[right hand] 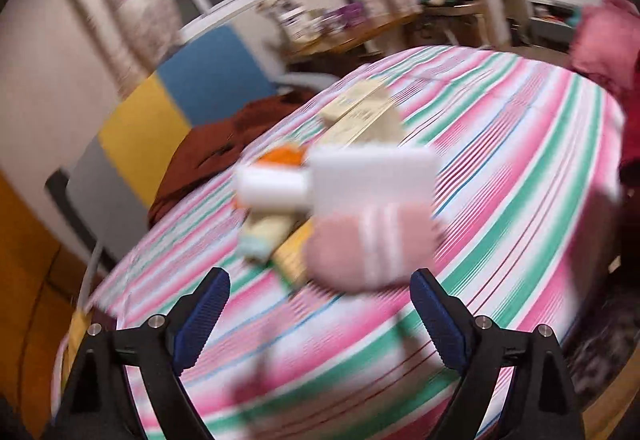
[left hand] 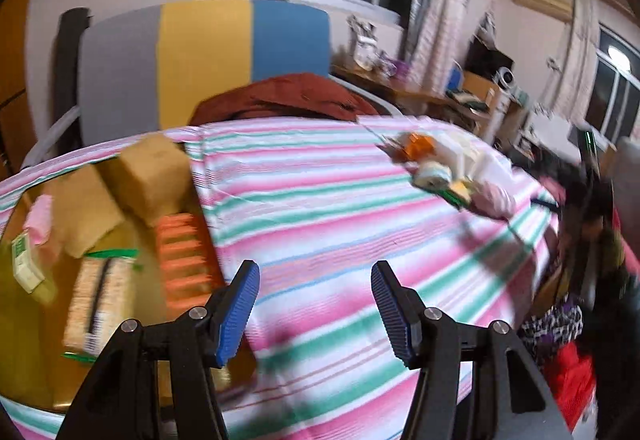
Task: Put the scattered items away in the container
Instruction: 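Move both tools back toward the remaining items on the table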
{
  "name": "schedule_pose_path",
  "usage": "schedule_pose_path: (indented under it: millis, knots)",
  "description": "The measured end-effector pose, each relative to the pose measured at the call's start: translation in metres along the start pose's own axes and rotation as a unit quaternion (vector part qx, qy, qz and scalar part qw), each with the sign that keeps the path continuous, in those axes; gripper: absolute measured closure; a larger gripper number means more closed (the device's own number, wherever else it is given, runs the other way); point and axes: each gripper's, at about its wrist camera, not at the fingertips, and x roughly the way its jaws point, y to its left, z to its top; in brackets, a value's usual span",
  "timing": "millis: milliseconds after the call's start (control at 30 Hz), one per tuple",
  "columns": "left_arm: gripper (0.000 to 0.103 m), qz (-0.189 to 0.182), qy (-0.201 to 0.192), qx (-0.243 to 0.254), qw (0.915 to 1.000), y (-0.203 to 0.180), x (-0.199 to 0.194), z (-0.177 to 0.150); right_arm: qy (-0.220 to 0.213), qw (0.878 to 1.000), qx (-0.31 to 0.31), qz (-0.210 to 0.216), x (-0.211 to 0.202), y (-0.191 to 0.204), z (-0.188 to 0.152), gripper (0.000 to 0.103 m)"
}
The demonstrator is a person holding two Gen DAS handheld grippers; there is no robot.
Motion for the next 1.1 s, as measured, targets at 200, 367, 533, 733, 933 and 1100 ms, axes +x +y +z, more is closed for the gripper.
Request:
schedule_pose_path:
  millis: [200, 367, 533, 733, 933, 1100]
  knots:
    - [0.044, -0.026, 0.021, 0.042, 0.9985, -0.032, 0.016, -0.010, 0.040, 0.999, 0.012, -0.019, 0.016, -0.023, 0.065, 0.004]
    - [0.044, -0.036, 0.036, 0.057, 0.9971, -0.044, 0.023, -0.017, 0.098, 0.994, -0.001, -0.042, 0.043, -0.032, 0.099, 0.001]
    - [0.044, -0.033, 0.051, 0.058, 0.9965, -0.047, 0.030, -0.023, 0.138, 0.990, 0.017, -0.019, 0.069, -0.044, 0.109, 0.001]
    - [0.044, -0.035, 0.052, 0.059, 0.9962, -0.049, 0.032, -0.024, 0.168, 0.986, 0.004, 0.001, 0.083, -0.037, 0.098, 0.001]
    - [0.044, -0.042, 0.057, 0.061, 0.9957, -0.051, 0.034, -0.025, 0.196, 0.978, -0.016, 0.072, 0.078, -0.020, 0.082, 0.001]
    - [0.044, -0.043, 0.058, 0.059, 0.9956, -0.051, 0.034, -0.026, 0.225, 0.962, -0.067, 0.143, 0.069, 0.011, 0.055, 0.000]
